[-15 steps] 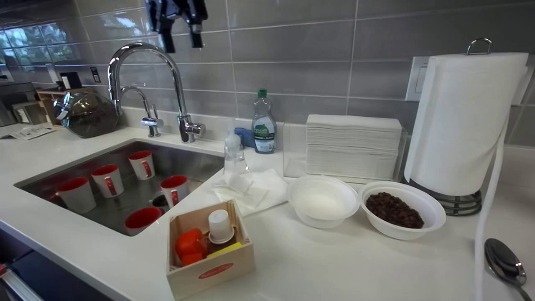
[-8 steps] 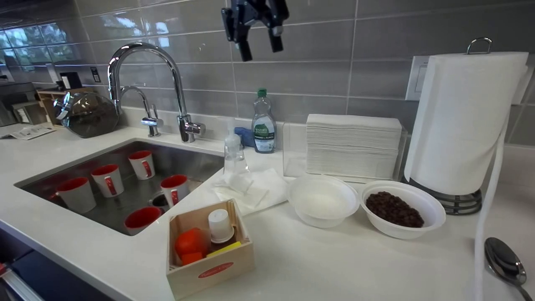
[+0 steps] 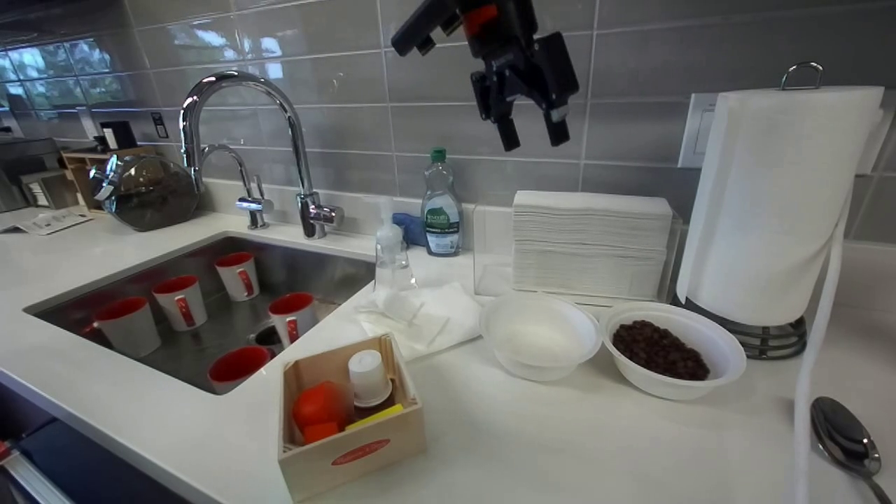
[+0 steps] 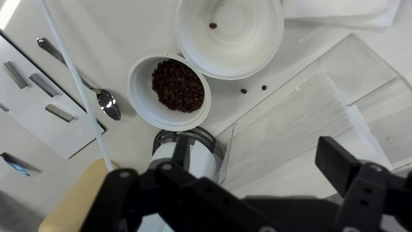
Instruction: Pour the coffee beans from the bowl on the right and into the bowl on the left.
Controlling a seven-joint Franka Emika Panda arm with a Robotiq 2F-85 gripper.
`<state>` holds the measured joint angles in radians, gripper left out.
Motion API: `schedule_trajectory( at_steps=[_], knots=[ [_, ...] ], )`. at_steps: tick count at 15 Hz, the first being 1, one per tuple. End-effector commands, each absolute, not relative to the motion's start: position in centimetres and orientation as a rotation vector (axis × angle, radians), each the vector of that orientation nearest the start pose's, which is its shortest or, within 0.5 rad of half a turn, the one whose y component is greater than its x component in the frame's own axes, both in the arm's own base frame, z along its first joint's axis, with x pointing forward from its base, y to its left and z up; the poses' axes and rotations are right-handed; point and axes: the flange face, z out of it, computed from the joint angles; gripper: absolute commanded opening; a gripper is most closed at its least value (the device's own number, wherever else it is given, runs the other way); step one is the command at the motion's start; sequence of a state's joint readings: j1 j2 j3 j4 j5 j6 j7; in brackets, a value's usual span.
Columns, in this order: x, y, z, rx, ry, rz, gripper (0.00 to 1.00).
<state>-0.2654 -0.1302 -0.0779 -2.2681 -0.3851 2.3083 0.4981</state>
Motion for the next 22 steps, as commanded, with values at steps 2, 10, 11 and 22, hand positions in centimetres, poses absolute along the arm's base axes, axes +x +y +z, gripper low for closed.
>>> schedule_trajectory(
  at_steps=[2,10,11,22],
  knots=[
    [52.1,-20.0,38.6,-3.269,1.200,-0.267,1.00],
    [55.6,-25.9,32.3,-3.297,1.384,-0.046,1.00],
    [55.8,-26.5,31.7,-3.299,1.399,-0.024,1.00],
    [54.6,-30.4,25.2,-3.272,1.501,0.090,1.00]
  ],
)
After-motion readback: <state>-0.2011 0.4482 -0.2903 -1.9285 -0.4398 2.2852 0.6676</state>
